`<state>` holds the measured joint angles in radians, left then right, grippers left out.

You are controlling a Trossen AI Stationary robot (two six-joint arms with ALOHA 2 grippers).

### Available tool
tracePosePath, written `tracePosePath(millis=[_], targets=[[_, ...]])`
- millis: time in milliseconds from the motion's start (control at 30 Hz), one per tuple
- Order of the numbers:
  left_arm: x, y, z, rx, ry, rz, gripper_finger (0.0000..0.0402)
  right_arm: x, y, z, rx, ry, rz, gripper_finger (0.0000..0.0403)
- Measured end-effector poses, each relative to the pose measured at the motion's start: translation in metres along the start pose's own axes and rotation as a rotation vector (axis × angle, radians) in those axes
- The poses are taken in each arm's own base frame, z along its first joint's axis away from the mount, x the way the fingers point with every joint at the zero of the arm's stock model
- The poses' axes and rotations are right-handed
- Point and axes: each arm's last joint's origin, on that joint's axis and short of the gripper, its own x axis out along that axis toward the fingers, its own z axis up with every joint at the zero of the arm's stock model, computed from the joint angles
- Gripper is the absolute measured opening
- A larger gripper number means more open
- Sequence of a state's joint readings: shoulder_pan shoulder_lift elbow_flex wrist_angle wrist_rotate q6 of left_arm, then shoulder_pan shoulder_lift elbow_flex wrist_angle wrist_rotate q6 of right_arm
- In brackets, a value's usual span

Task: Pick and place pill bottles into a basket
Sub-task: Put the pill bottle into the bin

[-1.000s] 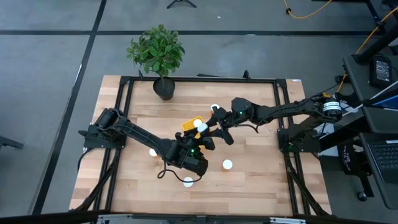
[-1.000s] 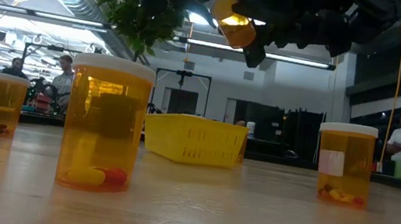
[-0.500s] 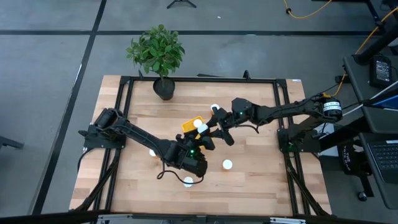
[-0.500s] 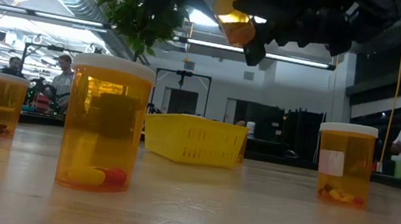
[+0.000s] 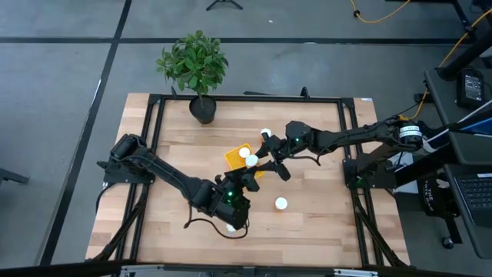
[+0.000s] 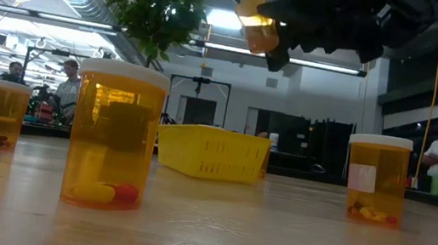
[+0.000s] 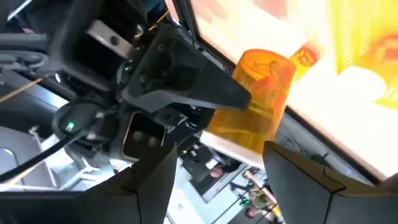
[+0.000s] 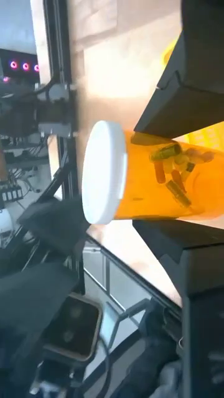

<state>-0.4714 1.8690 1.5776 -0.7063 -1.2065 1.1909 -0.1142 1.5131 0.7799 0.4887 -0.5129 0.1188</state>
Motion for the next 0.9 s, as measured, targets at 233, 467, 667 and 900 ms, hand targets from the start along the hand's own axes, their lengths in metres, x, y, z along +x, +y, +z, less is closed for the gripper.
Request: tracePosePath(millis=[233, 467, 667, 900], targets=[[-0.011, -0.010, -0.003, -0.217, -0.026, -0.051, 0.0235, -0.005, -0.009, 0.001, -0.033, -0.009, -0.024, 0.0196], [-0.025, -0.007, -0.045, -0.700, -0.109, -0.252, 0.0235, -0.006, -0.013, 0.001, -0.109, -0.001, -0.067, 0.0196], [-0.022, -0.004, -0.085, -0.911, -0.052, -0.326, 0.0235, -0.002, -0.008, 0.000, -0.178, 0.002, -0.137, 0.0196], [-0.020, -0.025, -0.118, -1.125, -0.023, -0.351, 0.0235, 0.003, 0.003, -0.001, -0.211, 0.009, -0.106, 0.0196]])
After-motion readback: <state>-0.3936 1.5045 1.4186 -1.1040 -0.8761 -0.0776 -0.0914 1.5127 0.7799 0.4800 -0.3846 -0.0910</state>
